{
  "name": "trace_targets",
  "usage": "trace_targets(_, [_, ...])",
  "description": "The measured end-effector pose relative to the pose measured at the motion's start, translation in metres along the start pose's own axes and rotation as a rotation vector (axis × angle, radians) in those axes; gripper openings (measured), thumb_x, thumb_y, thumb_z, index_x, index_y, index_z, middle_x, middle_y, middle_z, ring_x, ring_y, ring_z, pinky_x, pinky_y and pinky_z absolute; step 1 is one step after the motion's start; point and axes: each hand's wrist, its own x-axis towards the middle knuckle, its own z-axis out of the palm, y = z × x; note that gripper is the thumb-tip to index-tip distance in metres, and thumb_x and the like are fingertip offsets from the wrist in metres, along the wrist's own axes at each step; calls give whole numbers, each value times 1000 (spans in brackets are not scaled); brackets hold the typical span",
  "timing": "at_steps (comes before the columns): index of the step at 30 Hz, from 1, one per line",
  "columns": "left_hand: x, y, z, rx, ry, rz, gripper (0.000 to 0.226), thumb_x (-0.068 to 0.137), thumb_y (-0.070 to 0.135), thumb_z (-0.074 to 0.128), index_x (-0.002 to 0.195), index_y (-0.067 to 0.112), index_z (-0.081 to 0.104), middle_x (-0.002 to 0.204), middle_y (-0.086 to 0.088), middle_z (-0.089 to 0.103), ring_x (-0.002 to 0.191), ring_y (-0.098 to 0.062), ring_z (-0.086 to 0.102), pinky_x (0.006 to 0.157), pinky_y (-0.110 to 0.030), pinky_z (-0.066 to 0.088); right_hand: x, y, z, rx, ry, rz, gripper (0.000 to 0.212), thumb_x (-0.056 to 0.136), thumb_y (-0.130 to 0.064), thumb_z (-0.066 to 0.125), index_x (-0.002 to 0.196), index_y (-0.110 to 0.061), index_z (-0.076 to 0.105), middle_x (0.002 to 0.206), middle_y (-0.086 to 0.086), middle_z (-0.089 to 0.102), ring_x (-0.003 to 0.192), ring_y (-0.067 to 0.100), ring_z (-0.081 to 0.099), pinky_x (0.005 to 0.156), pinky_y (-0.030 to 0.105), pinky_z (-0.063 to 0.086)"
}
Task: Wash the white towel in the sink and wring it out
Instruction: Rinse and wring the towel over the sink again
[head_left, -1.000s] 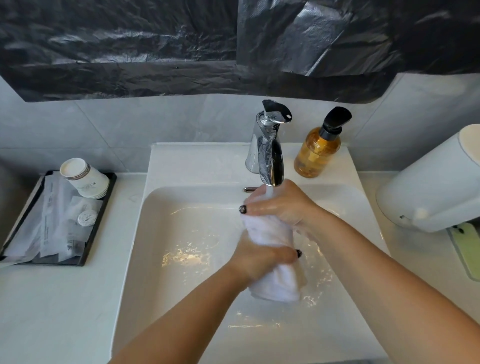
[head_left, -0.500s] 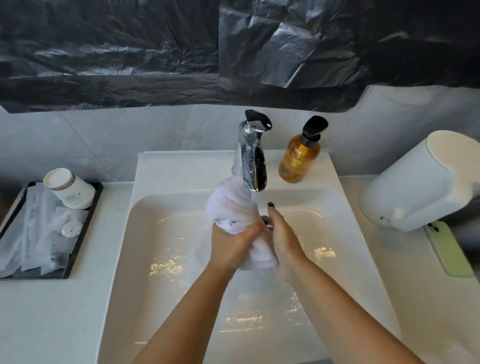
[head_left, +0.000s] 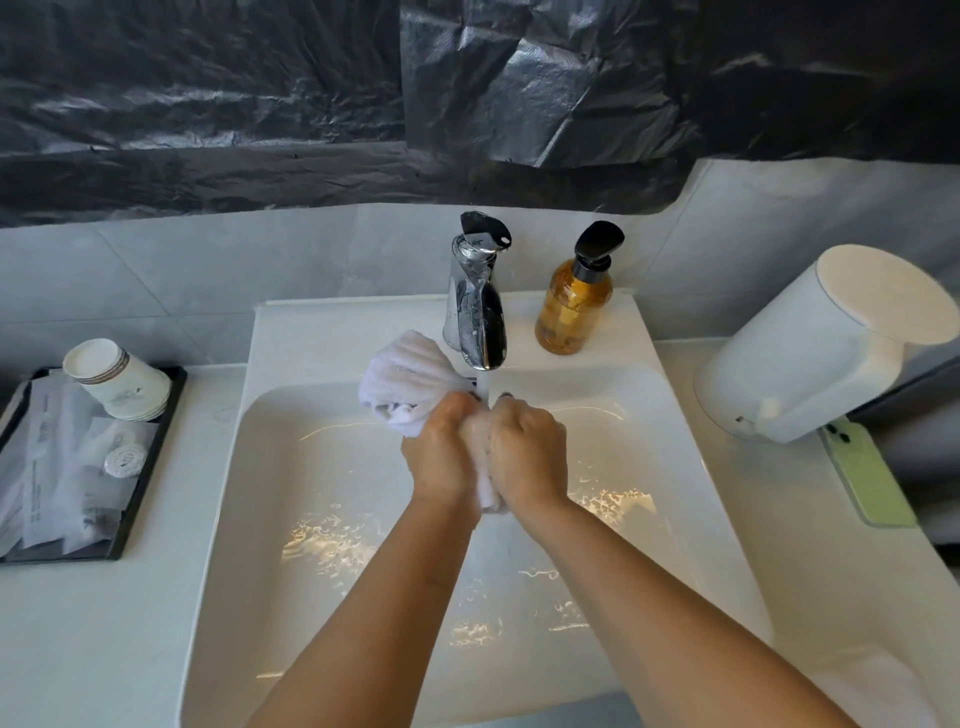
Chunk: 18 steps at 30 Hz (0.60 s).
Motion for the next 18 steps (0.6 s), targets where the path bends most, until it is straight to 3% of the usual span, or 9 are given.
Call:
trace_targets(3, [2,-4,-8,3,-6,-25,32,45,22,69,70,8,57,64,-11,55,57,-25,57,53,-29,44,0,7,2,-49,-59,-33,39,97,-24,37,68,-8,59,82,19,68,80,35,61,65,37,45])
trace_targets(6, [1,-9,-31,14,-28,-48,54,49,28,77,94,0,65,88,-24,66,79,-37,67,63,-40,51,-3,16,1,-124,-264,-40,45,101,-30,38,80,-4,68,85,18,69,74,29,58,61,28,39])
trace_targets(9, [-7,-3,-57,21,-73,-120,34,75,31,69,85,0,62,73,-24,59,58,-33,60,48,-30,45,-3,28,2,-211,-421,-67,41,96,-34,45,59,-17,52,66,6,59,67,24,51,62,30,38])
trace_targets(11, [-6,2,-75,38,-39,-169,38,73,39,67,84,3,58,60,-14,53,47,-26,53,42,-27,42,0,39,3,-269,-406,-135,33,91,-25,49,60,-19,53,64,-1,56,68,23,50,62,30,40])
trace_targets(13, [-7,8,-93,133,9,-169,49,65,45,72,87,4,56,57,-11,54,51,-26,54,49,-29,44,1,54,5,-482,-376,-296,24,92,-20,48,79,-19,67,87,2,65,83,27,60,69,31,45])
trace_targets(15, [-6,12,-111,224,91,-128,44,72,42,73,87,1,63,59,-12,63,58,-27,59,55,-30,44,-2,71,11,-721,-361,-473,24,93,-18,48,101,-13,69,112,4,65,99,31,63,76,33,48])
trace_targets(18, [-8,19,-128,337,145,-69,52,64,42,76,91,-2,68,71,-20,70,62,-32,65,53,-33,47,-10,89,23,-848,-272,-647,15,81,-18,68,92,-12,75,106,3,71,97,23,69,75,29,55])
